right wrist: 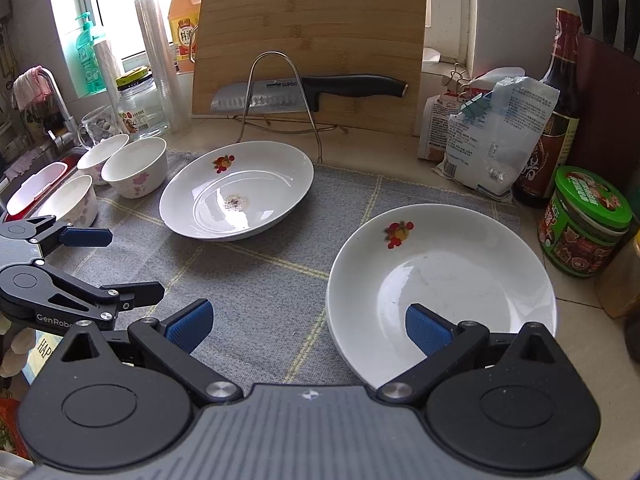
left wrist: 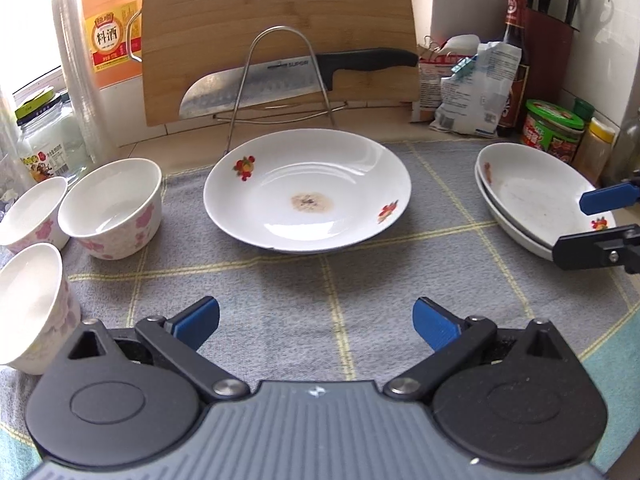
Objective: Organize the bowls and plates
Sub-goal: 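Move the right gripper to the stained fruit-print plate on the towel, then grasp the rim of the stained plate with the right gripper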
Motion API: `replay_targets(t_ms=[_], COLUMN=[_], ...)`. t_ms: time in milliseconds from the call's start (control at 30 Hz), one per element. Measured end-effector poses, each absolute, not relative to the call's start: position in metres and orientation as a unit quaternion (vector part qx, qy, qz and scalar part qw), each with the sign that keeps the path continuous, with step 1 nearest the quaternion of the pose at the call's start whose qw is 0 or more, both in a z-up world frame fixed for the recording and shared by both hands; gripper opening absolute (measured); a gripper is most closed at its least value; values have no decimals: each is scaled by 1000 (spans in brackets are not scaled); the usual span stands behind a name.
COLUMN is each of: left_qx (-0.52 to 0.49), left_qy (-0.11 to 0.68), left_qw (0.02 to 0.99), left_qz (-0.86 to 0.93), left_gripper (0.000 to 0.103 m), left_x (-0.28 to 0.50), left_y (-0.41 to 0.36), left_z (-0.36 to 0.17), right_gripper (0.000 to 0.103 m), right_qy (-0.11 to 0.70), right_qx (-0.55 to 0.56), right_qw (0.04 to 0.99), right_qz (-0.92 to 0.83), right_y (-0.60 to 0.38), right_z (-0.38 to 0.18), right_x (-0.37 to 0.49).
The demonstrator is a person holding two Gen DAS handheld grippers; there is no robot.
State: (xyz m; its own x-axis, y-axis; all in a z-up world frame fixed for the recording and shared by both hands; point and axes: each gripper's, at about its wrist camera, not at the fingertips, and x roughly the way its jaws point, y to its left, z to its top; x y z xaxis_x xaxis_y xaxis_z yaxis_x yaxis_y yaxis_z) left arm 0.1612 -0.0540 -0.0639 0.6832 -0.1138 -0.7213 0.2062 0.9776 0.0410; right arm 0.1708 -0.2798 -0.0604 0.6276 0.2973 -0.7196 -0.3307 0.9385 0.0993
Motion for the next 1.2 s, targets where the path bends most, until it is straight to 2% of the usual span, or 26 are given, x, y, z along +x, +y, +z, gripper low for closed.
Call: replay_targets(t_ms=[500,1200], left_qx=[52,66], left_qy=[400,375], left_qw=[906,913], left_qz=[-130,-144], left_gripper=[102,103], left_x=[200,218], left_y=[-39,-39], left_z=[-92,-95], right_gripper=[103,103], right_qy=[417,432], right_qx=[-16,-60], right_qw=[898,882], right_qz=[136,180], right_y=[-238,-207], right_z=[-68,-67], right_x=[183,244])
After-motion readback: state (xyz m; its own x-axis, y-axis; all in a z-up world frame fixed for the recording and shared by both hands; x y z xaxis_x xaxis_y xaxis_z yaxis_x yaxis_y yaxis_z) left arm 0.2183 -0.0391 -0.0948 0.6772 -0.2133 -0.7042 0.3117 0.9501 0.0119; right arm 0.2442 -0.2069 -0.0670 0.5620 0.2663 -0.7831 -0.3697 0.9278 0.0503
